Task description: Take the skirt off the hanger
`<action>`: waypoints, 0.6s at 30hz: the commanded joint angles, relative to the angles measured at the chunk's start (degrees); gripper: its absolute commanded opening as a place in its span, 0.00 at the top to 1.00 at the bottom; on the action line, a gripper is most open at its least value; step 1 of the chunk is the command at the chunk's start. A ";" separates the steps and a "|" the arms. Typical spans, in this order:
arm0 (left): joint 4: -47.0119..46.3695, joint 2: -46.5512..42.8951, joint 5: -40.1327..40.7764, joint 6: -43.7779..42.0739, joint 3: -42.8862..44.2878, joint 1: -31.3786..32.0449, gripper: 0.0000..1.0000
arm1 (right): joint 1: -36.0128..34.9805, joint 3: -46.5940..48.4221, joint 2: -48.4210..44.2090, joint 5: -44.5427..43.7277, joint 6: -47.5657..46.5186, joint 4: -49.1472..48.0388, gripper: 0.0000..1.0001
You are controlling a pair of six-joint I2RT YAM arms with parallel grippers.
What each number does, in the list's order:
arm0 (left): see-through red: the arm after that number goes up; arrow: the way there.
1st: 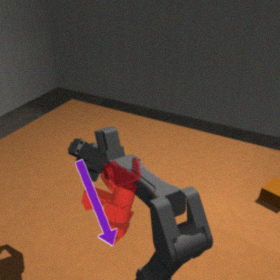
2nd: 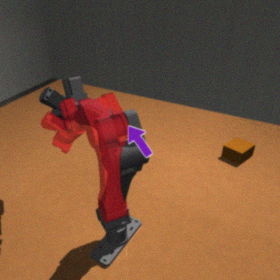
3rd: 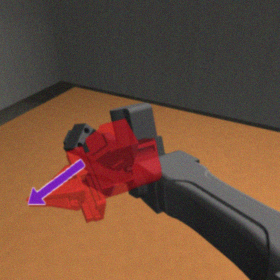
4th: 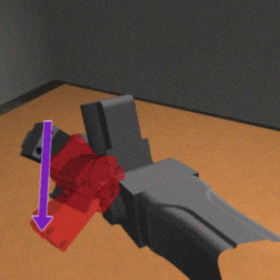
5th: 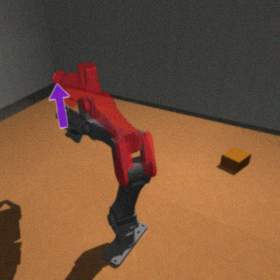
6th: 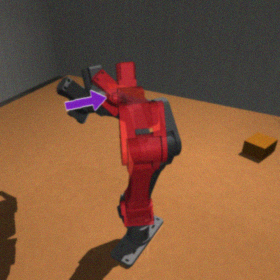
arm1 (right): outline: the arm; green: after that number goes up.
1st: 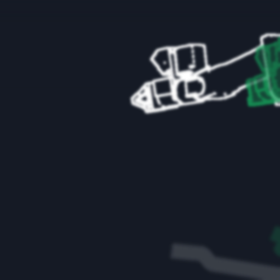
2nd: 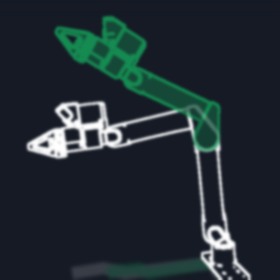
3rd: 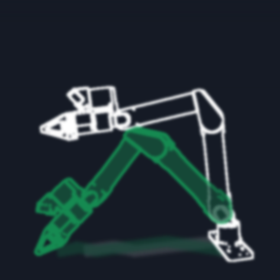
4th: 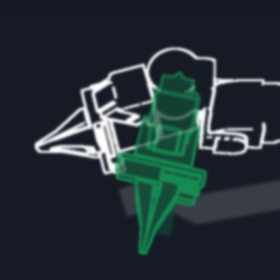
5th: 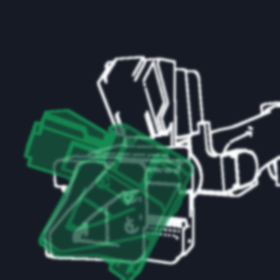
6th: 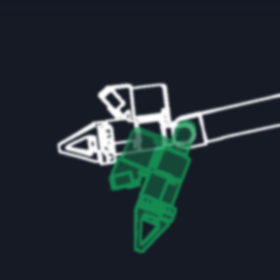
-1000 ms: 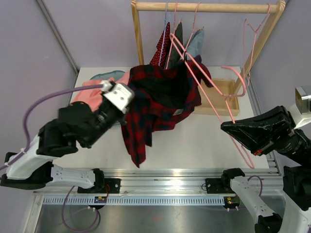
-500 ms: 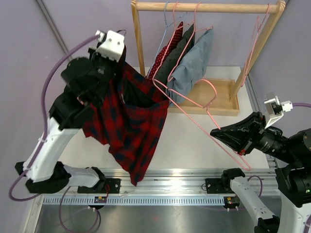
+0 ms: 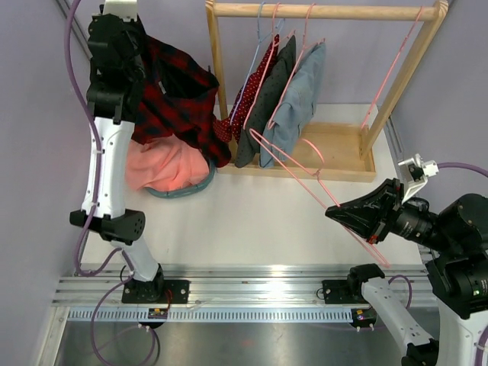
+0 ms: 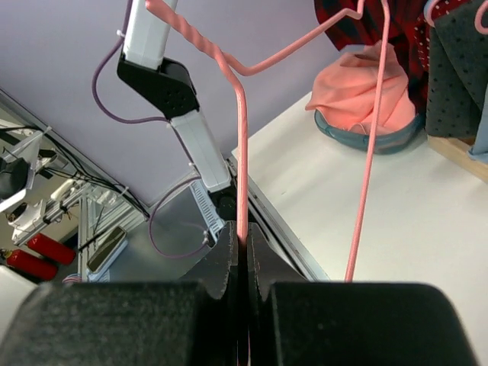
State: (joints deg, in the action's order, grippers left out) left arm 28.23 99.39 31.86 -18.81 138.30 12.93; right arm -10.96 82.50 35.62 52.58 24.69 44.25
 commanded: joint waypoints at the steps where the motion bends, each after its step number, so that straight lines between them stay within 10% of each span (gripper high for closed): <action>1: -8.01 3.42 -1.89 5.60 4.52 -2.72 1.00 | -0.55 -1.81 0.24 -1.68 -2.28 0.66 1.00; 9: -8.00 1.08 -3.04 9.93 -12.93 -5.63 1.00 | -0.55 -0.06 1.47 -10.81 -3.51 -1.43 1.00; 11: -10.91 -2.17 -3.03 12.03 -24.62 -5.63 0.78 | -0.55 2.39 2.87 -18.10 -2.98 -2.85 1.00; 13: -6.55 -2.54 -4.86 16.68 -27.90 -5.72 0.02 | -0.55 5.46 4.37 -26.62 -2.63 -4.34 1.00; 18: 9.47 -4.88 -5.31 26.98 -25.70 -5.02 0.01 | -0.55 13.02 12.45 -38.41 -4.03 -5.14 1.00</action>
State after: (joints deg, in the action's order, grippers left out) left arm 33.19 100.82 27.53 0.30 111.46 7.38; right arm -11.25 90.78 43.11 26.11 22.17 43.31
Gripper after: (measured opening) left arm 0.987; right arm 0.033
